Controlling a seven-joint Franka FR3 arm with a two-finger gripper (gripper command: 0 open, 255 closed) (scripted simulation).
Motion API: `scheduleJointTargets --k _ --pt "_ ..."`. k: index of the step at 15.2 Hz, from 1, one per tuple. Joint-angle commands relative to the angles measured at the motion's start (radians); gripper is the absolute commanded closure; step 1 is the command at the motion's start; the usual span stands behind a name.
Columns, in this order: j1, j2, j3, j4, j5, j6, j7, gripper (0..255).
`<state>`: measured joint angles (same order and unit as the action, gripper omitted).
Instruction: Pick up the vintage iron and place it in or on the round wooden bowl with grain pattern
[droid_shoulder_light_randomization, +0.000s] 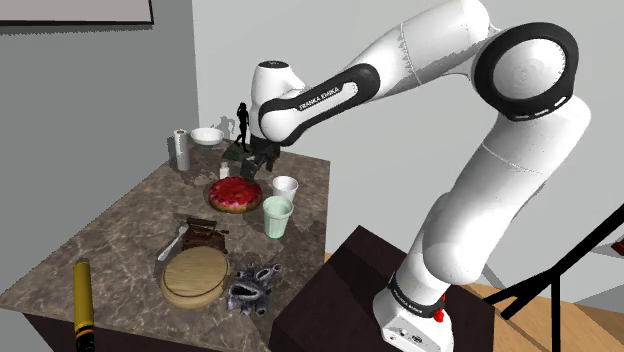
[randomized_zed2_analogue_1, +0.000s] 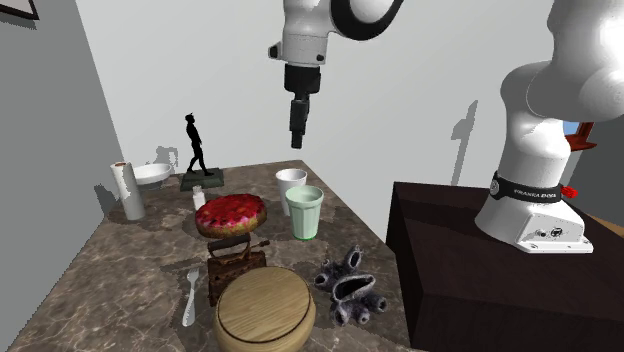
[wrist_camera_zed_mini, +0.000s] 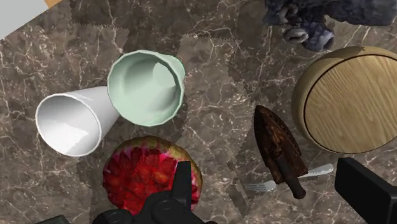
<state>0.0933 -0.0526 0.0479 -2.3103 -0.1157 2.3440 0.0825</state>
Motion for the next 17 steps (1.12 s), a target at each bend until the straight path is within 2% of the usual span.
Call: scheduleJointTargets --k 1,9,17 --pt "0.005 0.079 0.006 0.029 -0.009 0.045 0.007 0" --pt "0.036 0.376 0.019 0.188 -0.049 0.159 0.041 0" --pt "0.081 0.677 0.019 0.42 -0.08 0.206 0.058 0"
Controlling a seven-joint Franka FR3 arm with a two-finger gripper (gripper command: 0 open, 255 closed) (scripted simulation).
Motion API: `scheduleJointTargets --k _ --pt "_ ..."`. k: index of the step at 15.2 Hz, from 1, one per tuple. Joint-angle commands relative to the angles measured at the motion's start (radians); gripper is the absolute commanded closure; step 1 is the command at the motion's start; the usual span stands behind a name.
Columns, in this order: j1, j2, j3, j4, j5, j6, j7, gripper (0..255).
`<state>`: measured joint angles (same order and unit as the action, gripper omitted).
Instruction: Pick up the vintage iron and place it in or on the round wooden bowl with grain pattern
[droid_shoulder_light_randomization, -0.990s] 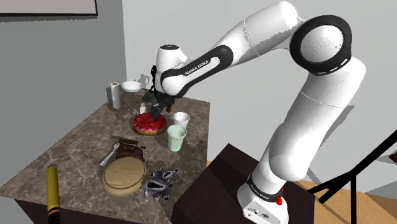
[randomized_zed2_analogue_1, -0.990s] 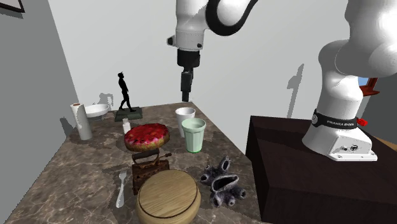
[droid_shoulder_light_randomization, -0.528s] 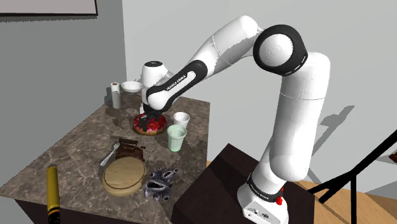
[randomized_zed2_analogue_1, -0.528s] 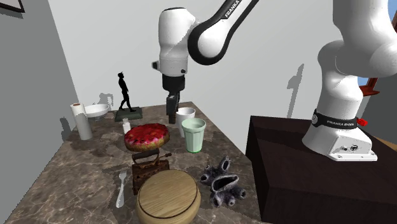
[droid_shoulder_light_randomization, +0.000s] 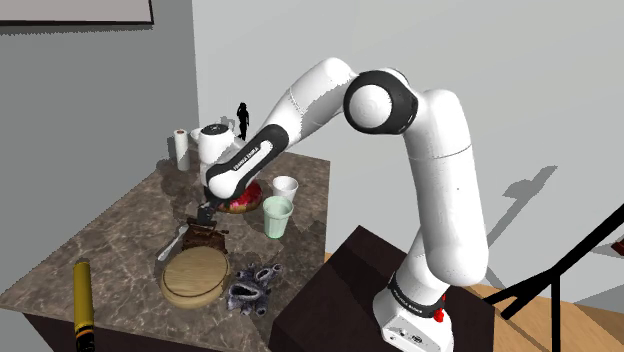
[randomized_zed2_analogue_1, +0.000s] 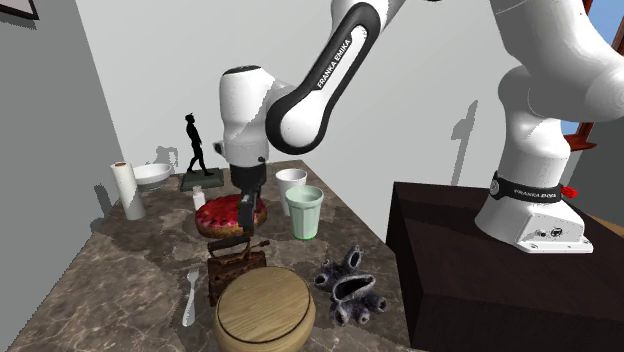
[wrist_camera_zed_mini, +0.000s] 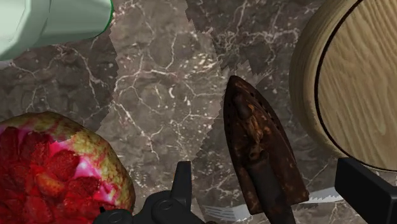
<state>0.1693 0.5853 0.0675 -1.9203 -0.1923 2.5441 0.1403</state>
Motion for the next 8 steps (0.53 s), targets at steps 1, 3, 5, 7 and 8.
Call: scheduleJointTargets --k 1,3,5,7,8 --pt "0.009 0.064 0.0 0.054 -0.005 0.006 0.0 0" --pt "0.01 0.088 -0.003 0.061 -0.008 0.022 0.002 0" --pt "0.011 0.111 -0.007 0.07 -0.011 0.037 0.004 0" --pt "0.012 0.135 -0.01 0.079 -0.013 0.051 0.006 0" --pt "0.013 0.147 -0.011 0.084 -0.015 0.059 0.007 0"
